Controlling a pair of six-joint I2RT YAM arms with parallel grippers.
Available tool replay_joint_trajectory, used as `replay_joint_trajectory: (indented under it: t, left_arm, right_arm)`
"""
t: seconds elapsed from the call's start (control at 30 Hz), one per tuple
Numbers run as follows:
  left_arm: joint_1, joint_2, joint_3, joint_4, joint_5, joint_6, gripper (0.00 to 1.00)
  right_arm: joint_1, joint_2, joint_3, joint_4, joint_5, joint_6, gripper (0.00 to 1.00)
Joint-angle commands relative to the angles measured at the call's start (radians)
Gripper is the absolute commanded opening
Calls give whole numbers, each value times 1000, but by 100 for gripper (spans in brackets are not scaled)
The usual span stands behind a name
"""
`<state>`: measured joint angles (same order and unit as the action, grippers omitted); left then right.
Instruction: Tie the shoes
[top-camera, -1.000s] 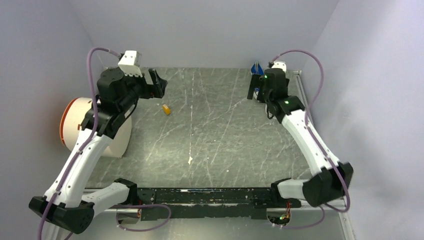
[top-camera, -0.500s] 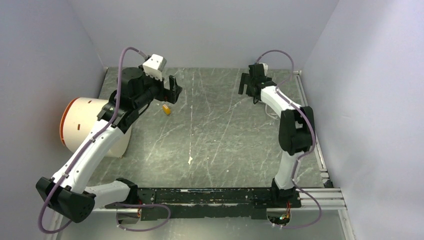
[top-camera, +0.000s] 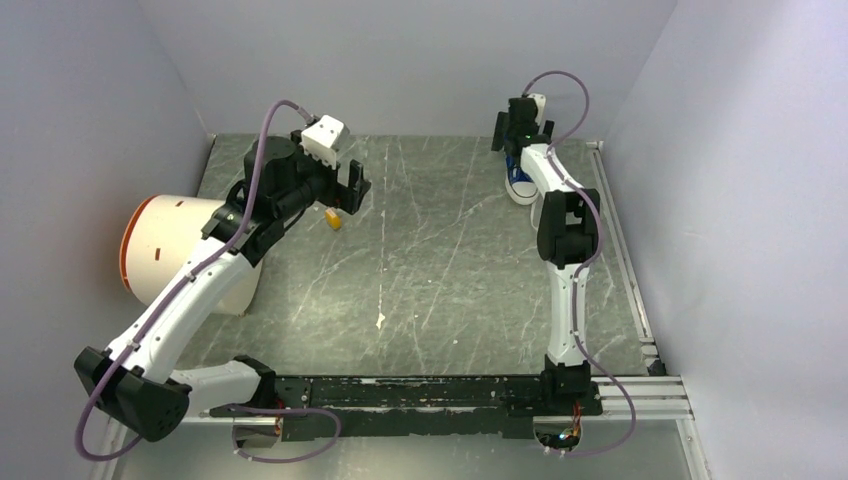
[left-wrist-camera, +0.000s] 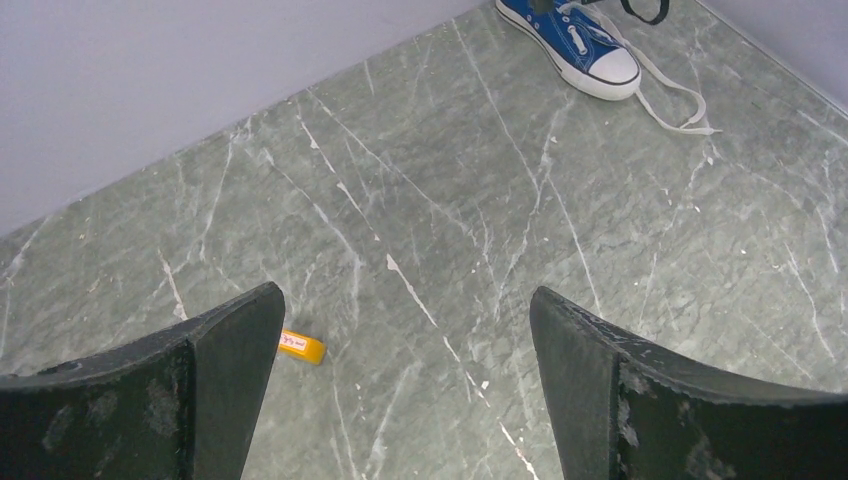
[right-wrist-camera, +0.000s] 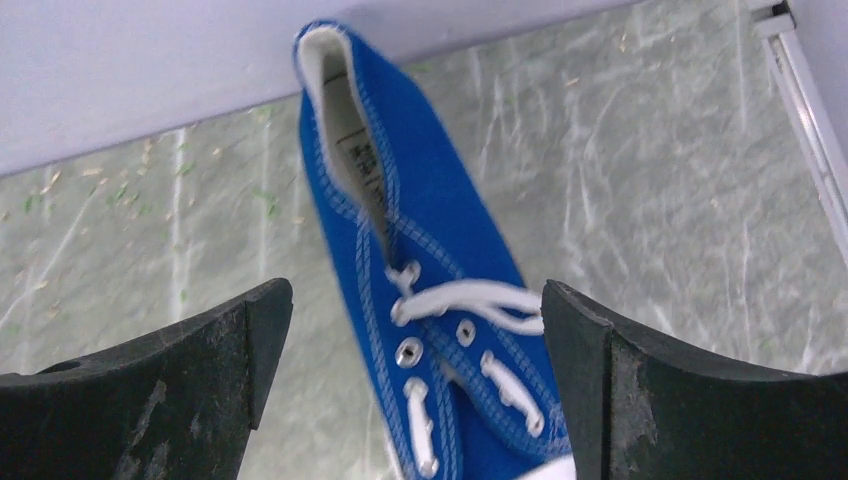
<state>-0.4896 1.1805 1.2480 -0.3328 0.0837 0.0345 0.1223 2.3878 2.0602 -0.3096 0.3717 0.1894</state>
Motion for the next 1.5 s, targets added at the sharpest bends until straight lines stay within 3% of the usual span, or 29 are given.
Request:
replay_joint_trajectory:
  t: [0.0,0.2,0.33,0.47,0.67,0.8,0.93,1.17,1.2,1.3,1.37,1.47]
  left_arm:
    - [-9,14,3,14,26,22,97]
    - [-10,42,36,-5,40,22,97]
    - [-18,46,42,-5,35,23,97]
    - [-49,63,66,-8,34,48,97]
    - [-78,78,99,-10,22,59,97]
    - [-79,95,119,-2,24,34,97]
    - [-79,108,166,-19,28,-23,97]
    - [-78,169,307,-244,129,-318,85]
    - [-79,169,313,-278,165,-351,83]
    - [-79,111,271,-335,243,-426,90]
    - [-78,40,229,-364,229,-460,92]
    - [-78,-63,209,-462,160,-466,95]
  right_arm:
    - [-40,82,96,21,-25,-43,100]
    - [-59,118,85,-45,-127,-69,100]
    - [-59,70,-9,-77,-228,-62,100]
    - [-58,3,-121,-108,-320,-15,94]
    - [-17,-118,-306,-200,-320,60,88]
    - [79,-200,-450,-219,-336,56,86]
    - [267,-235,-476,-351,-226,135,85]
    - [552,-458,-666,-390,-321,322,90]
    - [572,-496,-694,-393,-311,324,92]
    - [587,-617,-796,-392,-302,299,93]
    - [600,-701,-855,-383,-307,238,100]
    - [626,-795,-902,-392,-313,175,100]
